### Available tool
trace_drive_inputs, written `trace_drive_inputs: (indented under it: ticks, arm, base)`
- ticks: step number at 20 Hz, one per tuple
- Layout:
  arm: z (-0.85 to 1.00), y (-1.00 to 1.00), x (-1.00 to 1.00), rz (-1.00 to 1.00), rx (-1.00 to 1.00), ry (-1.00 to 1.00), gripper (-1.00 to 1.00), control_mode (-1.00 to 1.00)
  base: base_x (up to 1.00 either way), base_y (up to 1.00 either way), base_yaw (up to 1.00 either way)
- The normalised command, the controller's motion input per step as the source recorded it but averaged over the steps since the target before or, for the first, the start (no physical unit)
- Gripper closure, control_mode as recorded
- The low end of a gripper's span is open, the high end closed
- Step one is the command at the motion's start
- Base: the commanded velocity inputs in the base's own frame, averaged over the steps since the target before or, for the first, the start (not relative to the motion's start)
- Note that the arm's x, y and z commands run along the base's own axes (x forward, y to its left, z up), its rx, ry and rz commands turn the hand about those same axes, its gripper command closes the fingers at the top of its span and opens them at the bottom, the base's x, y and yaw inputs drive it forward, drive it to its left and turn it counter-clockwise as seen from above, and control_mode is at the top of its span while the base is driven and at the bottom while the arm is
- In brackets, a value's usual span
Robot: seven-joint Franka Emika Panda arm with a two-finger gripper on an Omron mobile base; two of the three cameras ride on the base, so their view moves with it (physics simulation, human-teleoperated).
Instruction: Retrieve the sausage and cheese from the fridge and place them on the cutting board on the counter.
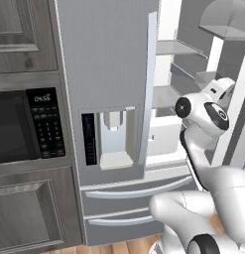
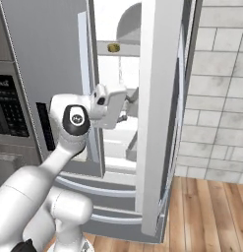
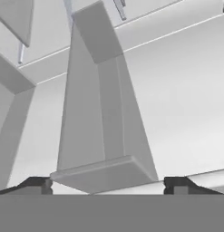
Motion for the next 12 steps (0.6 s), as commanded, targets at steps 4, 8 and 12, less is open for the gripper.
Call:
trace_drive_inputs:
  ticks: [4, 8, 12]
  arm:
    - [-0.08, -1.00, 0.00, -0.20, -0.04, 0.00, -1.00, -1.00]
    - [-0.01, -1.00, 0.00, -0.15, 0.00, -0.07, -1.00, -1.00]
    - [0.11, -0.33, -0.76, 0.00, 0.03, -0.19, -1.00, -1.00]
  base:
    - [0.00, 0.00, 0.00]
    - [0.00, 0.00, 0.00]
    - [0.00, 0.00, 0.00]
